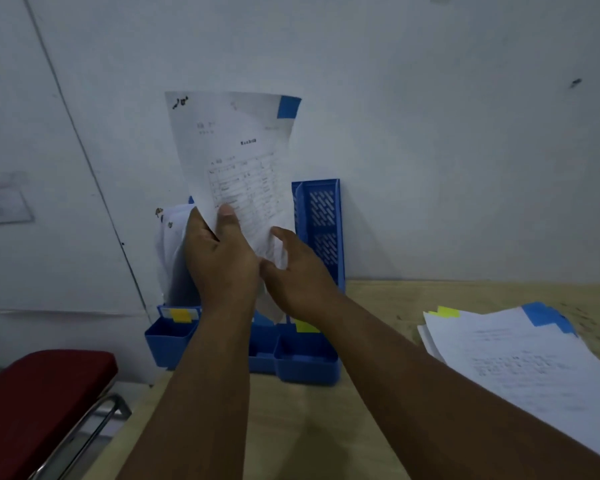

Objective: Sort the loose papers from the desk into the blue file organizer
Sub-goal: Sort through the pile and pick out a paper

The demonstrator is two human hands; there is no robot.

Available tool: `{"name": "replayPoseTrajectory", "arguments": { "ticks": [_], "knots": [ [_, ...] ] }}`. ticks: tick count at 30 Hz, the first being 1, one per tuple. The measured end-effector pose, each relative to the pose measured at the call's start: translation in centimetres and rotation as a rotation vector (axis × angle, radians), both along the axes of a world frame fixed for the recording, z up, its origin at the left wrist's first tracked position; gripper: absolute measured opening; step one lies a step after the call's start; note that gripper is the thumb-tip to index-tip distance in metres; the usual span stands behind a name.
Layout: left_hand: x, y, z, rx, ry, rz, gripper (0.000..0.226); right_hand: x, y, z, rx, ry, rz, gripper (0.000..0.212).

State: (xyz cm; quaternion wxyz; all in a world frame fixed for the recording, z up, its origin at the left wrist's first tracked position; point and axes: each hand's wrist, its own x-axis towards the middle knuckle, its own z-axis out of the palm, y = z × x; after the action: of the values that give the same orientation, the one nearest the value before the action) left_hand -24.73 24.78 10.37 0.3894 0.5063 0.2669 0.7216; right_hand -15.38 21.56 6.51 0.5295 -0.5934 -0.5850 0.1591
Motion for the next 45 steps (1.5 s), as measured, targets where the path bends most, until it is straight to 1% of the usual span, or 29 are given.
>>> {"name": "replayPoseTrajectory", "arguments": {
  "ticks": [1,3,7,9,11,16,22,26,28,31,32,36,40,43,45],
  "knots": [
    [-0.2,0.8,-0.1,0.004,0.009,0.015,0.015,-0.3,0.5,0.2,-0.026,-0.007,0.013,0.062],
    [-0.3,2.0,-0.5,0.009,0.021,0.040,0.014,-0.5,1.4,0.2,-0.059,-0.001,0.012,0.066],
    [0.0,4.1,-2.1,-0.018,0.082,0.074,0.019,-0.3,2.8,-0.3,-0.097,0.001,0.032,0.054],
    [0.5,4.8,-3.2,-0.041,0.137,0.095,0.039,-0.2,3.4,-0.5,-0.153,0.016,0.041,0.059],
    [0.8,5.2,-4.0,-0.062,0.142,0.091,0.044,-0.1,4.1,-0.9,-0.186,0.040,0.041,0.067],
    [1.4,5.7,-3.9,-0.049,0.125,0.090,0.044,0.2,6.1,-0.9,-0.218,0.070,0.038,0.066],
    [1.4,6.6,-3.3,-0.038,0.137,0.077,0.032,-0.1,7.7,-0.4,-0.224,0.198,0.093,0.060],
    [1.0,6.9,-3.7,-0.023,0.159,0.112,0.038,-0.2,7.7,-0.6,-0.202,0.258,0.134,0.051],
    [0.8,6.9,-3.8,-0.011,0.163,0.111,0.039,-0.1,7.7,-0.6,-0.191,0.282,0.131,0.050],
    [1.1,6.8,-4.2,-0.032,0.177,0.061,0.022,0.0,7.6,-0.7,-0.196,0.282,0.078,0.053],
    [1.3,6.9,-4.3,-0.045,0.197,0.052,0.020,0.1,7.6,-0.8,-0.198,0.278,0.049,0.055],
    [1.5,7.1,-5.5,-0.147,0.367,-0.001,0.030,0.5,7.6,-1.2,-0.262,0.220,-0.034,0.060],
    [0.9,8.3,-7.3,-0.086,0.620,-0.063,0.027,0.8,7.5,-0.9,-0.285,0.208,-0.039,0.062],
    [0.5,9.2,-7.5,-0.038,0.886,0.048,0.028,1.0,7.5,-0.9,-0.289,0.204,-0.036,0.062],
    [0.1,9.1,-7.2,-0.044,0.970,0.106,0.025,1.0,7.4,-0.9,-0.289,0.189,-0.032,0.064]
  ]
}}
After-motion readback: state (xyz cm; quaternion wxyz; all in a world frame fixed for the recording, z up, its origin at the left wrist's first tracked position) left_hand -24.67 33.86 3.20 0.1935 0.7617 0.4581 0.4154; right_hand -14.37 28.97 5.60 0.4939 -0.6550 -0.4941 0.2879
